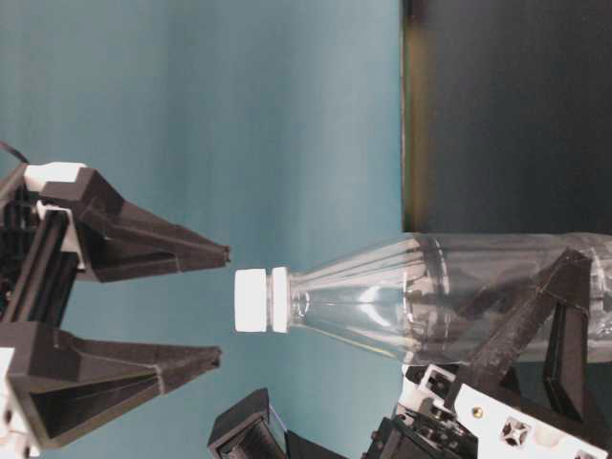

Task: Open the bottle cap by holding the bottle with the left arm and twisting the cap with the right arm.
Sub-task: 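Align the open right gripper around the white cap, then close the right gripper on the white cap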

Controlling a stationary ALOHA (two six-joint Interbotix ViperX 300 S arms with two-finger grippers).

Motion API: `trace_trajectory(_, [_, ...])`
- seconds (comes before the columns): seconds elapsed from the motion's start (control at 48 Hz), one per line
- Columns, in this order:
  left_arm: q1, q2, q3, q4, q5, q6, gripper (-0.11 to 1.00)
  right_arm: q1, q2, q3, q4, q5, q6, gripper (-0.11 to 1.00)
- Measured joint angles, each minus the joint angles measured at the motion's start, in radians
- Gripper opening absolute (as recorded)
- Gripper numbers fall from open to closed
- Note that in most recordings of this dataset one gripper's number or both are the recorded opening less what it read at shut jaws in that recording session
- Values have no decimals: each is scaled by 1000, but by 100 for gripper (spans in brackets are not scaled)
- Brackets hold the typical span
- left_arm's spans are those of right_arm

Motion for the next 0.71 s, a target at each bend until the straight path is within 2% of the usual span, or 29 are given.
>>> trace_trajectory(0.375, [-2, 0, 0, 2, 2, -3, 82, 0, -14, 104, 0, -74, -8, 68])
trace_trajectory(0.458, [-2, 0, 0, 0, 2, -2, 82, -2, -18, 120, 0, -83, -9, 58])
trace_trajectory(0.562, [-2, 0, 0, 0, 2, 0, 82, -2, -23, 127, 0, -91, -12, 37])
trace_trajectory(0.708, [-2, 0, 0, 0, 2, 3, 82, -2, -25, 129, 0, -86, -55, 36])
